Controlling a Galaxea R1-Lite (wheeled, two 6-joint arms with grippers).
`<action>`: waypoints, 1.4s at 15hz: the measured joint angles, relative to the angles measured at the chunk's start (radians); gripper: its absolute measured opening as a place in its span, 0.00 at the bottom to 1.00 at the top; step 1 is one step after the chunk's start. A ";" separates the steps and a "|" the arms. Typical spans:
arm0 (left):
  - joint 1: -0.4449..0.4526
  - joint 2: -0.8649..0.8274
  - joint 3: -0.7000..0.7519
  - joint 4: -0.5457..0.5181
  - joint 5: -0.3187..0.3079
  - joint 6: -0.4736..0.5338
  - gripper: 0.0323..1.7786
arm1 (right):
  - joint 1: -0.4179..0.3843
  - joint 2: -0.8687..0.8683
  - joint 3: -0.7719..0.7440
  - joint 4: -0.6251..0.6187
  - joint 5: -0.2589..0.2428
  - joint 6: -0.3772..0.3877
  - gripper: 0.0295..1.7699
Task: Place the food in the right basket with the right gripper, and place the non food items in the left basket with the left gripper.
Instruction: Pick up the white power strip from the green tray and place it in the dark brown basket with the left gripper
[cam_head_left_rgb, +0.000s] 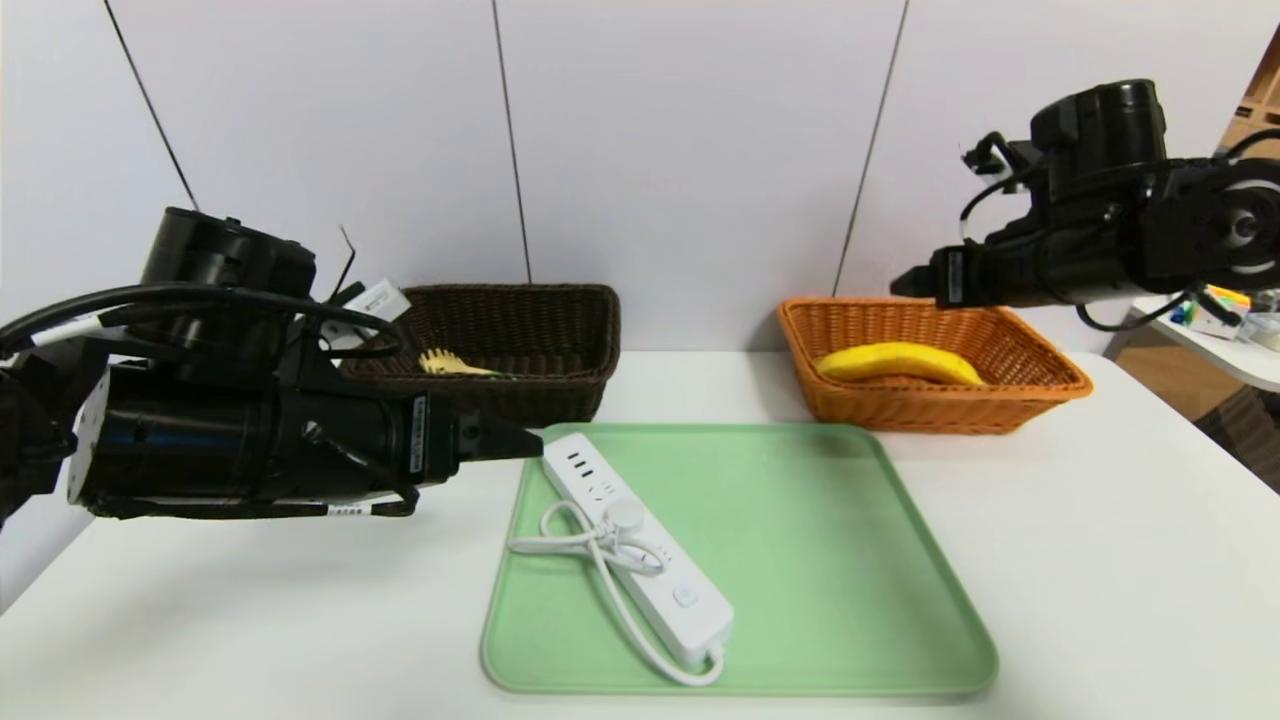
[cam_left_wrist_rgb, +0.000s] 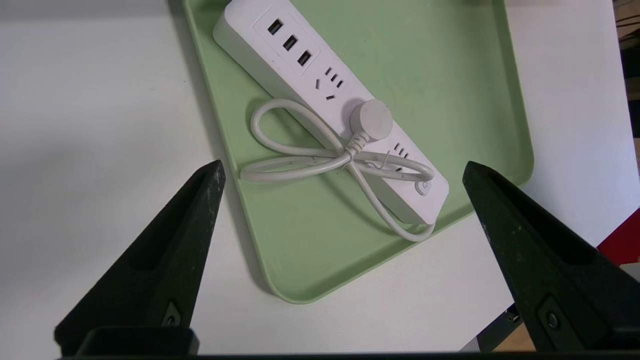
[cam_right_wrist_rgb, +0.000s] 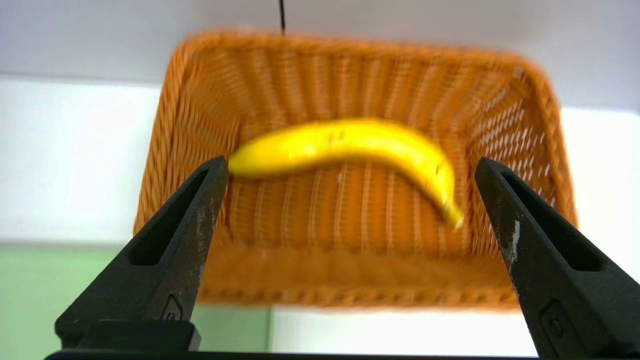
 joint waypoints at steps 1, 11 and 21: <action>0.000 -0.006 -0.003 -0.004 -0.001 0.002 0.95 | 0.012 -0.036 0.063 0.000 0.000 0.004 0.96; -0.034 -0.089 -0.013 -0.005 -0.004 0.017 0.95 | 0.167 -0.464 0.498 0.066 0.215 0.026 0.96; -0.244 -0.011 -0.101 0.006 0.005 0.134 0.95 | 0.248 -0.577 0.648 0.063 0.303 -0.005 0.96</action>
